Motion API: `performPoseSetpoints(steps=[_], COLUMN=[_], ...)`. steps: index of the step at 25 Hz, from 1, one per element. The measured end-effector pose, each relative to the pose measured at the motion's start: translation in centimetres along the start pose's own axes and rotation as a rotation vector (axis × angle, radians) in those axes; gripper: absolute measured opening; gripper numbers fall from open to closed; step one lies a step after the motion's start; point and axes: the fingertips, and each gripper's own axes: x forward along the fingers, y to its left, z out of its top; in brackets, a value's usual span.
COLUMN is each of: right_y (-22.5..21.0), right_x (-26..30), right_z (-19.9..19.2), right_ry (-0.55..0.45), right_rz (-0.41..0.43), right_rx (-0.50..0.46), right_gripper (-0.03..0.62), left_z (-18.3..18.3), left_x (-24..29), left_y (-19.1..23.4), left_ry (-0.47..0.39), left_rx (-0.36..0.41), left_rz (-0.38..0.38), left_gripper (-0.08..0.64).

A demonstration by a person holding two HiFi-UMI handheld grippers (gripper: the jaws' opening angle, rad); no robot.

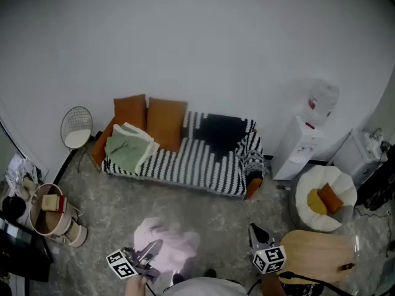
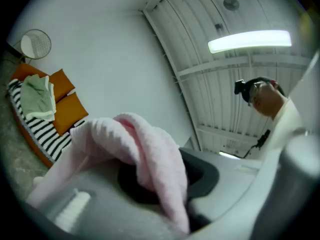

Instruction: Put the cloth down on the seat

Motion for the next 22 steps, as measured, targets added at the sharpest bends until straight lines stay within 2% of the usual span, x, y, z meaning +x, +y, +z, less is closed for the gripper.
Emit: performPoseSetpoints(steps=[11, 22], right_y=[-0.5, -1.9], right_x=[0.4, 0.7], right_z=[0.9, 0.2], right_ry=[-0.011, -0.001], right_rz=[0.007, 0.025], right_rx=[0.002, 0.01], right_gripper=[0.003, 0.005], left_z=[-0.1, -1.2], left_x=[0.8, 1.7], left_y=[0.0, -0.4], left_ry=[0.012, 0.027], left_rx=[0.009, 0.031], left_rz=[-0.004, 0.014], left_gripper=[0.069, 0.069])
